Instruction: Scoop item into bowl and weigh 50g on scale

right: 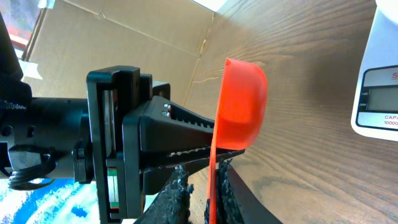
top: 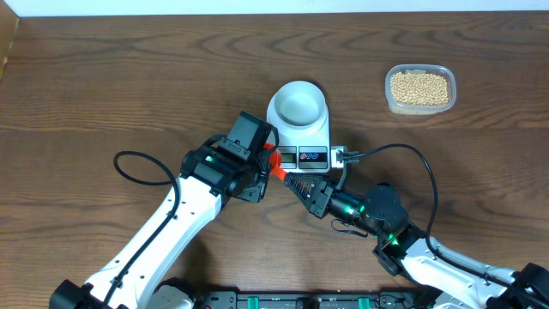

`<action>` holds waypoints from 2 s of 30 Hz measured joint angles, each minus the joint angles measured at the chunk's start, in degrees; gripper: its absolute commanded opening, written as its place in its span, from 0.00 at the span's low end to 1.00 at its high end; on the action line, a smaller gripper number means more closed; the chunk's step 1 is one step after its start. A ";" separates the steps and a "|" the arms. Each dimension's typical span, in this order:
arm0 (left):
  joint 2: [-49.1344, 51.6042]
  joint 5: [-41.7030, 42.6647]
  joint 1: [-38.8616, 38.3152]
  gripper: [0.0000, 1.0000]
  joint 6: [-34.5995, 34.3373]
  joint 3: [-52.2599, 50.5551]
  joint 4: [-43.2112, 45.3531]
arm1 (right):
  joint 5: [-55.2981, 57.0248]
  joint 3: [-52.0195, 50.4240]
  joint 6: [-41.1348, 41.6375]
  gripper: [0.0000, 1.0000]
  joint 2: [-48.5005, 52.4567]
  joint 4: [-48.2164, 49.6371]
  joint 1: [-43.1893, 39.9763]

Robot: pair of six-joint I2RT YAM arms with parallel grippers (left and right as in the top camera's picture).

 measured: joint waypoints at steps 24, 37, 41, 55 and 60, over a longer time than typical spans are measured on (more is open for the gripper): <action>-0.02 0.11 0.81 0.65 9.27 0.00 2.16 | -1.03 0.02 -0.26 0.01 0.00 -4.11 0.00; -17.84 4.35 12.02 0.85 39.63 0.00 2.67 | -2.23 0.07 -4.94 0.01 -0.13 -7.96 -4.09; -25.53 3.45 14.62 0.86 44.30 0.00 -2.58 | -4.66 0.11 -5.25 0.02 -2.56 -11.63 -6.73; -25.24 -2.10 15.13 0.45 48.54 0.02 -12.24 | -14.47 0.35 -7.85 0.02 -24.04 -38.18 -25.81; -16.17 0.37 13.66 0.07 53.59 0.02 -9.99 | -17.46 0.35 -11.85 0.02 -30.73 -45.00 -34.03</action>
